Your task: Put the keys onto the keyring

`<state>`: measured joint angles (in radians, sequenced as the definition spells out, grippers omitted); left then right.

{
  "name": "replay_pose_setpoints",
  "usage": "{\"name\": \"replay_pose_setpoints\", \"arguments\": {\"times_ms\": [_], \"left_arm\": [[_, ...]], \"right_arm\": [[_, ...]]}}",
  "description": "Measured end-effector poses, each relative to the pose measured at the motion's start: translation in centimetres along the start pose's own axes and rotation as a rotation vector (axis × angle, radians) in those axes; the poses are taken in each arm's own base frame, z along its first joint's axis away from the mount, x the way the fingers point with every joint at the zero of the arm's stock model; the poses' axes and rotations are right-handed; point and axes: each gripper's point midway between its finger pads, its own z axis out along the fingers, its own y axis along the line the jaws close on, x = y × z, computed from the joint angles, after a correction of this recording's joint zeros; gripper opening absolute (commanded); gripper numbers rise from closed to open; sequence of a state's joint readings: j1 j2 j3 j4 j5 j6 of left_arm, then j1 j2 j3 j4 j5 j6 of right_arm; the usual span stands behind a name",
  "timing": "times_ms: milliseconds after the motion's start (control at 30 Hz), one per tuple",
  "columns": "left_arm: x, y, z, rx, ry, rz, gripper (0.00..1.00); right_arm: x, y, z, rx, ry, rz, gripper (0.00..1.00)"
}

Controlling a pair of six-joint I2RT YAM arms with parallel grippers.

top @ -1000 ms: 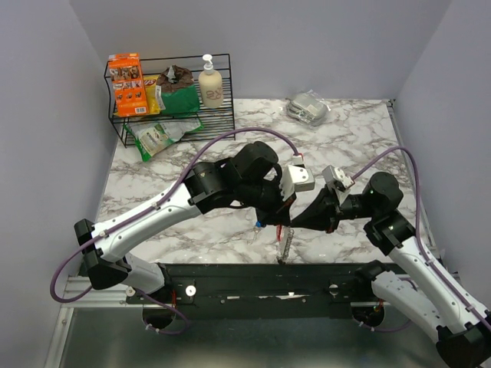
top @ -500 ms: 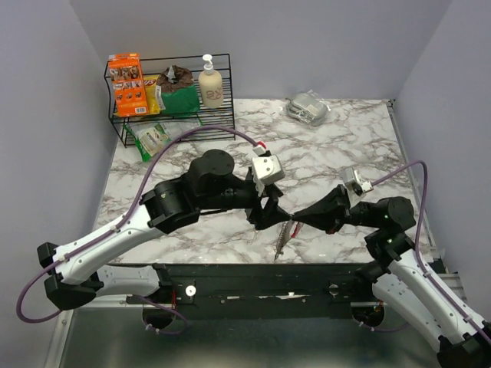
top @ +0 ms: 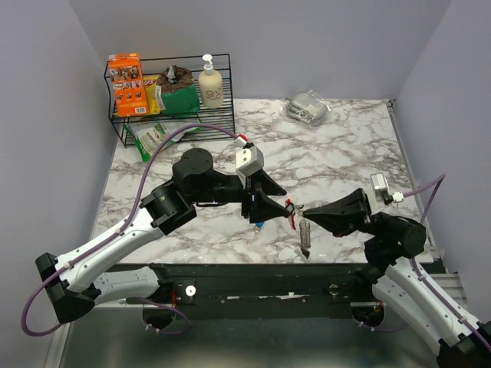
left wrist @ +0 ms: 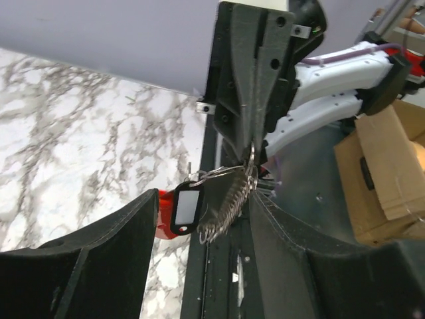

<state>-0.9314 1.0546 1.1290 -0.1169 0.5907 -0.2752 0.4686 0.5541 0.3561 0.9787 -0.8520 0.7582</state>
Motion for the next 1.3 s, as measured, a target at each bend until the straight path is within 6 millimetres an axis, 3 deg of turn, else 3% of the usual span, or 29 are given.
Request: {"name": "replay_pose_setpoints", "arguments": {"times_ms": [300, 667, 1133, 1300], "left_arm": [[-0.6, -2.8, 1.0, 0.210, -0.018, 0.003, 0.65], [0.0, -2.5, 1.8, 0.226, -0.003, -0.017, 0.45], [1.0, -3.0, 3.2, 0.258, 0.029, -0.035, 0.40], [1.2, -2.9, 3.4, 0.254, 0.031, -0.036, 0.30]], "right_arm": [[-0.5, 0.1, 0.2, -0.025, -0.065, 0.043, 0.00], [-1.1, 0.3, 0.0, -0.010, -0.087, 0.012, 0.00], [-0.6, -0.7, -0.1, 0.035, -0.074, 0.011, 0.00], [-0.6, -0.7, -0.1, 0.037, -0.072, 0.009, 0.00]]}}
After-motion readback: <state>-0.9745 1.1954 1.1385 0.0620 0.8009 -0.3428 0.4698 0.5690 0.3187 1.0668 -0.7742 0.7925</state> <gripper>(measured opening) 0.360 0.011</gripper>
